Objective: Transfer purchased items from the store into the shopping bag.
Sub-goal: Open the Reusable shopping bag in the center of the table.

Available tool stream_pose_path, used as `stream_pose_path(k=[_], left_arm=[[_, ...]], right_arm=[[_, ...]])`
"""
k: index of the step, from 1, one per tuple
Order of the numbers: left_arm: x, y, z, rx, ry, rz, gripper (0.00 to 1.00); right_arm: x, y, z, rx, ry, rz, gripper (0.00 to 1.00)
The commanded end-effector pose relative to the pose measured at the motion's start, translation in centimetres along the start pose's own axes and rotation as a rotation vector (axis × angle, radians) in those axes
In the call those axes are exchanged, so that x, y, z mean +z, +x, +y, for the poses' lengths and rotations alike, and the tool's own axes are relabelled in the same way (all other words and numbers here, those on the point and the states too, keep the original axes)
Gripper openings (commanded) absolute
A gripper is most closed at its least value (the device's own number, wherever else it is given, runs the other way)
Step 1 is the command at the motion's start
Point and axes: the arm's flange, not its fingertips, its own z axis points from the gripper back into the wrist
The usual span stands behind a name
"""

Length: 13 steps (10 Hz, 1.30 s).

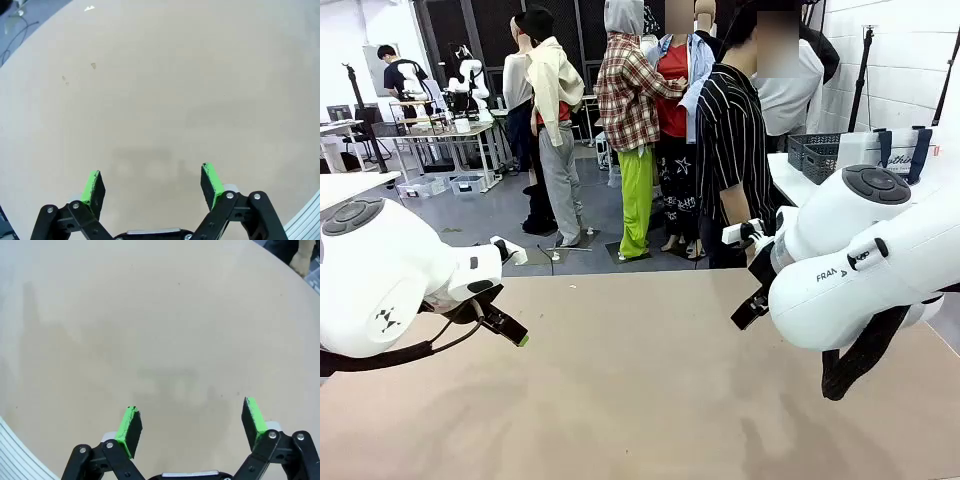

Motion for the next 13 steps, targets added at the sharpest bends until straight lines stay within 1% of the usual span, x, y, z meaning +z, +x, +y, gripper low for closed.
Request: stream_pose_path(k=[1,9,10,11,12,13], left_arm=[[0.0,0.0,0.0,0.0,0.0,0.0,1.0],[0.0,0.0,-0.1,-0.003,-0.001,0.0,1.0],[2.4,1.0,0.6,-0.014,0.103,-0.082,1.0],[5.7,1.6,2.5,0.04,0.174,-0.161,1.0],[9.2,1.5,4.9,0.066,0.238,-0.218,1.0],[12.5,0.7,8.2,0.131,0.336,-0.218,1.0]], right_arm=[[0.1,0.3,-0.1,0.0,0.0,-0.004,1.0],[0.1,0.1,0.0,0.001,-0.001,-0.002,1.0],[1.7,1.4,-0.6,-0.001,-0.046,-0.075,1.0],[4.1,2.5,-2.3,-0.025,-0.105,-0.151,1.0],[7.0,3.2,-5.1,-0.075,-0.196,-0.225,1.0],[10.6,3.5,-9.4,-0.167,-0.326,-0.285,1.0]])
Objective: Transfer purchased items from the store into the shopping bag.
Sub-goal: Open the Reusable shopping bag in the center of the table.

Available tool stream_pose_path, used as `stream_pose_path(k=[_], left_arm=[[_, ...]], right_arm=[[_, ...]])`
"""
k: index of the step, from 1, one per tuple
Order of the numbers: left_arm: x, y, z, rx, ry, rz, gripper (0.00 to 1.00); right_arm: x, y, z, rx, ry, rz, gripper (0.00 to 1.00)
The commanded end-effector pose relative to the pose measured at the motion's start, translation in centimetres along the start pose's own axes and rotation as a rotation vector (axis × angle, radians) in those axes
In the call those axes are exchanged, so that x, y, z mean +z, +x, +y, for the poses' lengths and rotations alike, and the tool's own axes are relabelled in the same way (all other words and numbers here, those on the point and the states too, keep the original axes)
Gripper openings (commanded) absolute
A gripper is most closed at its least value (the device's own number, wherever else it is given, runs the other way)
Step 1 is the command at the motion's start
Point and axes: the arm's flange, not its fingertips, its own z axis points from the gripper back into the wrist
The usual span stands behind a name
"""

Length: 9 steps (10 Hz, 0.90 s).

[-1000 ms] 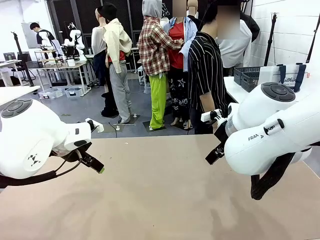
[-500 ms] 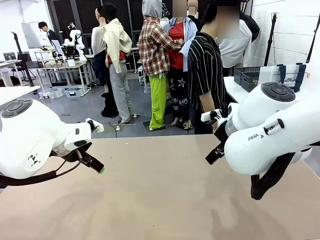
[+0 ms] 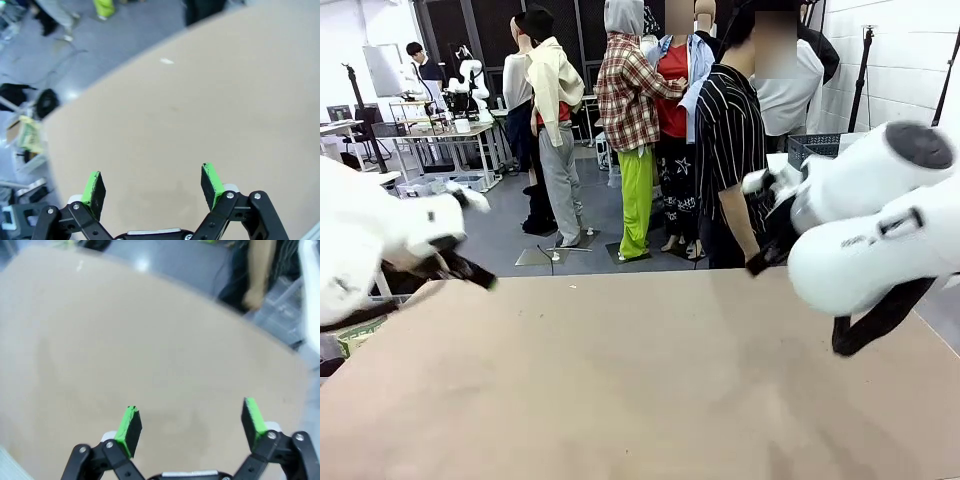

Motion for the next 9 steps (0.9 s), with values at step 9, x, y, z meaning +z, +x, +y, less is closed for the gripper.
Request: stream_pose_path(k=[9], left_arm=[[9.9,-18.8,17.3,0.866,0.324,0.143,1.0]], right_arm=[[7.5,-14.3,-26.3,-0.719,-0.46,0.025,1.0]])
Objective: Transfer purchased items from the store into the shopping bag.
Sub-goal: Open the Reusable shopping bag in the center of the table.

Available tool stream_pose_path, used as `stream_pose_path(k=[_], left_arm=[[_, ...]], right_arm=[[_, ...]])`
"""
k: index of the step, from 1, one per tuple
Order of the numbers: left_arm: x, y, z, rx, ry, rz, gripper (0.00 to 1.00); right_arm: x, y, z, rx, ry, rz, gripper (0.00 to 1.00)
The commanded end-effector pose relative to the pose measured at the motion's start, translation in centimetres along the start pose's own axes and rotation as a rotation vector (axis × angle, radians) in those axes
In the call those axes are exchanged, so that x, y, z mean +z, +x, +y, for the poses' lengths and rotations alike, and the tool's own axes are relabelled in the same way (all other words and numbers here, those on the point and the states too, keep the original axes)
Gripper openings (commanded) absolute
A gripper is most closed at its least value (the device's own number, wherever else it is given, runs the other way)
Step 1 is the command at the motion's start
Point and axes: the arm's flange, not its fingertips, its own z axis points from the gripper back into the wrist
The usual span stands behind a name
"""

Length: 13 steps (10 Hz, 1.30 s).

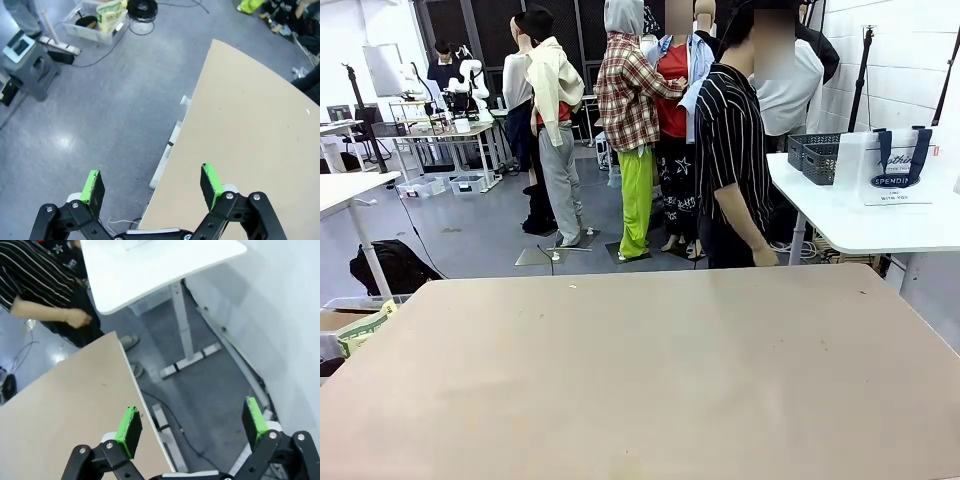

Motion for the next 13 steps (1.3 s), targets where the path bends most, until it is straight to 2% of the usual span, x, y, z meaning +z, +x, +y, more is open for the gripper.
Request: stream_pose_path(k=[1,13], left_arm=[[-0.12,0.01,-0.65,-0.051,-0.007,0.003,1.0],[-0.12,0.01,-0.65,-0.051,-0.007,0.003,1.0]], right_arm=[[2.23,1.28,1.6,0.057,0.015,-0.031,1.0],[2.23,1.28,1.6,0.057,0.015,-0.031,1.0]])
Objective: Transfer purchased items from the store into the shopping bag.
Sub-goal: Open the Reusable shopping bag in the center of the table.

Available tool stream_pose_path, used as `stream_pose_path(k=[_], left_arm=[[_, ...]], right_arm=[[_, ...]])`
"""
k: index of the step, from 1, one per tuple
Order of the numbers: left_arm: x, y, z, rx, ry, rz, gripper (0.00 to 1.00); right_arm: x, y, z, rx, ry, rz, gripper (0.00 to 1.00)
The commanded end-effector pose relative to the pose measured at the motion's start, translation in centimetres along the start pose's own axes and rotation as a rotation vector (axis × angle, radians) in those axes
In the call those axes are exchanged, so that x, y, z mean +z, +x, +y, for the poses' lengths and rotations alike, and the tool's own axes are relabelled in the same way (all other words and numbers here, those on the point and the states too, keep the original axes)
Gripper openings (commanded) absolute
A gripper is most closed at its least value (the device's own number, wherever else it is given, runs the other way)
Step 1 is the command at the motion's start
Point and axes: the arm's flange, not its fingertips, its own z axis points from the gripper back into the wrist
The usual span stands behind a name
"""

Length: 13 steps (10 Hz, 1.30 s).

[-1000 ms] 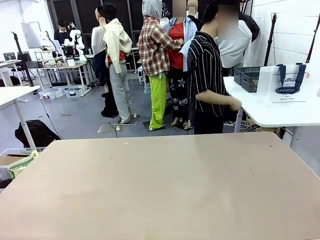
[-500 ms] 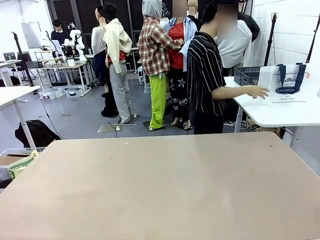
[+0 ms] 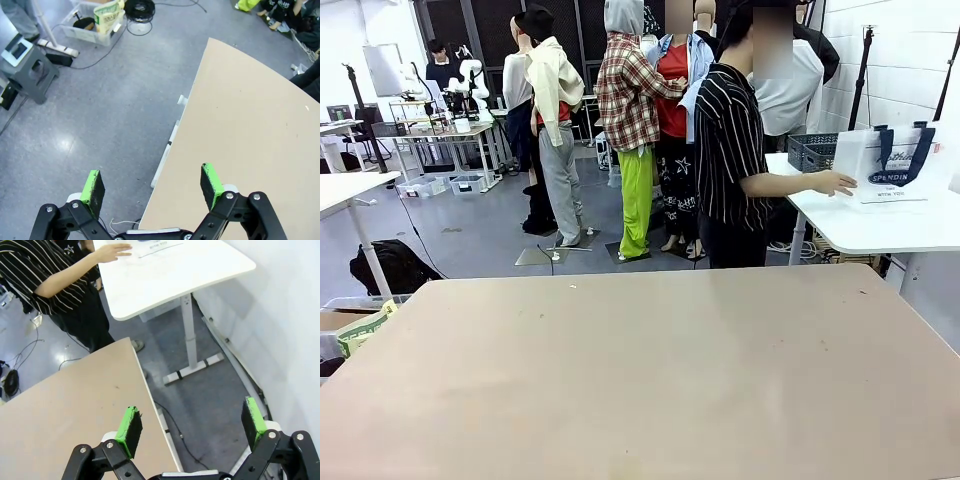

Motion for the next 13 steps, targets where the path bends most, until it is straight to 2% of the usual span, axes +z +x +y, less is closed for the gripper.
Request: stream_pose_path(k=[1,13], left_arm=[[-0.08,-0.05,0.09,-0.016,-0.002,0.002,1.0],[-0.08,-0.05,0.09,-0.016,-0.002,0.002,1.0]], right_arm=[[-0.06,-0.15,-0.02,0.008,-0.006,0.009,1.0],[-0.06,-0.15,-0.02,0.008,-0.006,0.009,1.0]])
